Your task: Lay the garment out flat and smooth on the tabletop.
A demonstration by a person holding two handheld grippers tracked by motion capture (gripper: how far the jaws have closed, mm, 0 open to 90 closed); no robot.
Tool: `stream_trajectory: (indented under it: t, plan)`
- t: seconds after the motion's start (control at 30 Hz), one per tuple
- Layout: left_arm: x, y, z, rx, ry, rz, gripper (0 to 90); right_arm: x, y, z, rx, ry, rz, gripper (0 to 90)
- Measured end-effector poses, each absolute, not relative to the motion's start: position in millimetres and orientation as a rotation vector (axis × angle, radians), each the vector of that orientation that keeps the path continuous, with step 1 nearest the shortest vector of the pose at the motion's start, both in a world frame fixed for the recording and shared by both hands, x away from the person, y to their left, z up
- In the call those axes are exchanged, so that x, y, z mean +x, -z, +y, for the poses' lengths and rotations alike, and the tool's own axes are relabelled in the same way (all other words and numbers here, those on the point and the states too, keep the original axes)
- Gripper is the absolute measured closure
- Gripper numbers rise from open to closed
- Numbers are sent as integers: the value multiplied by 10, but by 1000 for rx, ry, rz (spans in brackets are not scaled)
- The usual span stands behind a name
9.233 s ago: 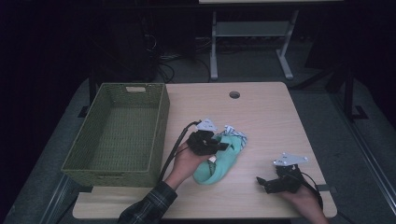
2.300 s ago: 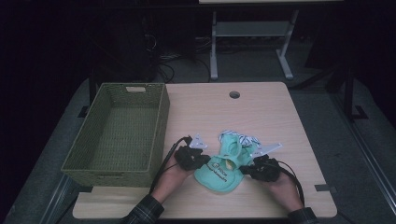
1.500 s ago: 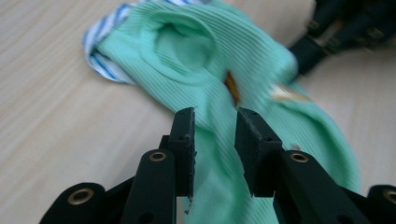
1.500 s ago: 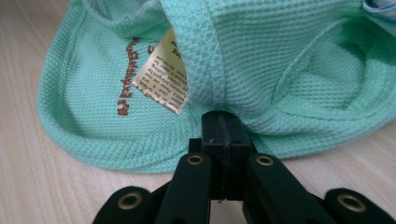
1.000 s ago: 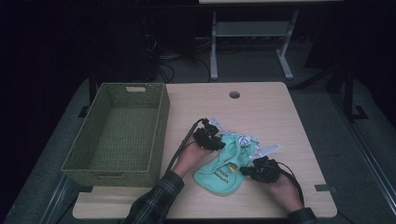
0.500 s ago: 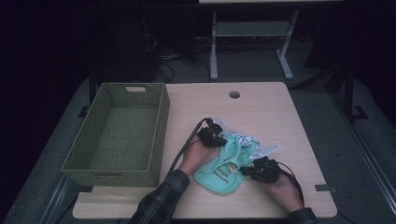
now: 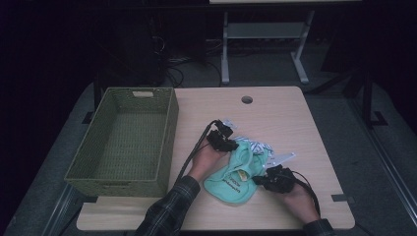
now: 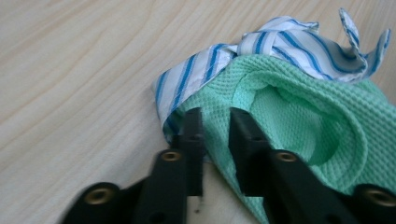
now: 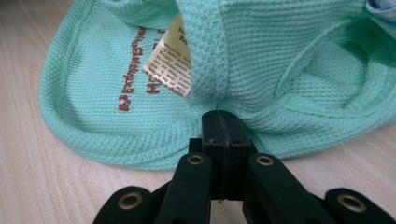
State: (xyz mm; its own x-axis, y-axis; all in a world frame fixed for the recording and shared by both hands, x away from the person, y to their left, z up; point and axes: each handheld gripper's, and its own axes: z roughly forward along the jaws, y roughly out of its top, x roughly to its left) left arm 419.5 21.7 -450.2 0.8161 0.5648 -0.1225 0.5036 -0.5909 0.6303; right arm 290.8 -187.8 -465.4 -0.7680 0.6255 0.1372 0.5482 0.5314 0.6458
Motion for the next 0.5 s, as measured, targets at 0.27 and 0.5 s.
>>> stream_trajectory:
  t: [0.27, 0.5]
  plan:
    - [4211, 4584, 150, 2379, -146, 745, 888, 2900, 4649, -1873, 1018, -1048, 2650, 898]
    - [4225, 4450, 206, 2356, -203, 754, 898, 2897, 4647, -1872, 1021, -1047, 2653, 898]
